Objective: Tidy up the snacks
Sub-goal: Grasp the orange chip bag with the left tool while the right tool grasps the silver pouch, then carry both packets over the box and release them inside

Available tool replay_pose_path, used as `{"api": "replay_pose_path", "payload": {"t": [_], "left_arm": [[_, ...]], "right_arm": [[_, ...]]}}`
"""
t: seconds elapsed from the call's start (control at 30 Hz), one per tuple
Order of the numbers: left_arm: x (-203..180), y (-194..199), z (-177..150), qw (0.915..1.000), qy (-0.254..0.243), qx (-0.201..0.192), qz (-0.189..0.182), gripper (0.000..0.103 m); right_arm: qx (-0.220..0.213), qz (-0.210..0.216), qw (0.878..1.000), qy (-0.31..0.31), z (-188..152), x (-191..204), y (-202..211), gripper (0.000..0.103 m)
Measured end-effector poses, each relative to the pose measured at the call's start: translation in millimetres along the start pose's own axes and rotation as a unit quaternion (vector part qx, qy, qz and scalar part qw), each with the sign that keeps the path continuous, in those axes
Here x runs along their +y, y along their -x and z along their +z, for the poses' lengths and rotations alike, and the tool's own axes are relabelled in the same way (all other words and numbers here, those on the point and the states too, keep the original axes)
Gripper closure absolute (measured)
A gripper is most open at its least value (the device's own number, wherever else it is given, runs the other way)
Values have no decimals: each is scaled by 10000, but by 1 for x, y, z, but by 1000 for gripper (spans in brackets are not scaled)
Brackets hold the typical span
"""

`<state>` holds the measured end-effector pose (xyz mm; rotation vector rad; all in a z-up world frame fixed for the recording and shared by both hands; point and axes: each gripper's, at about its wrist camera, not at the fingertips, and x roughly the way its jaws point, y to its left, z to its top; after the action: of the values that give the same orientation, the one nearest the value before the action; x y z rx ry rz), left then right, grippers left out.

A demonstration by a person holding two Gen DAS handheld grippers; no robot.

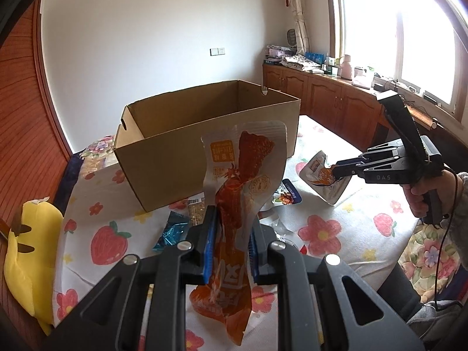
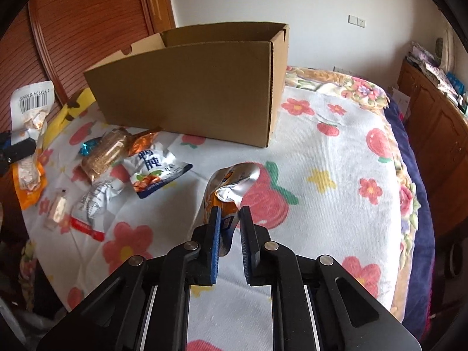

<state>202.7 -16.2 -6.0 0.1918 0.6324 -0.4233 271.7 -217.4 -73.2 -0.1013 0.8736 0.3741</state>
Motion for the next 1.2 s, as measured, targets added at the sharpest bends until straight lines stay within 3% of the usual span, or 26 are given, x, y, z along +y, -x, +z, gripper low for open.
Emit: {"api": "replay_pose_path", "payload": {"t": [0.33, 0.67, 0.93, 1.2], "left_arm": [[1, 6, 0, 9999, 71, -93, 9, 86], [3, 15, 20, 9991, 133, -391, 4, 86], [18, 22, 59, 9967, 208, -778, 80, 86], [36, 13, 96, 9946, 213, -1008, 157, 86]], "right_arm": [[-161, -87, 9994, 282, 0, 21, 19, 103], [-443, -178, 9977, 490, 11, 34, 47, 103], [-986, -223, 9913, 848, 50, 49, 92, 103], [-1349, -280, 9844, 1095, 95, 56, 103, 103]]}}
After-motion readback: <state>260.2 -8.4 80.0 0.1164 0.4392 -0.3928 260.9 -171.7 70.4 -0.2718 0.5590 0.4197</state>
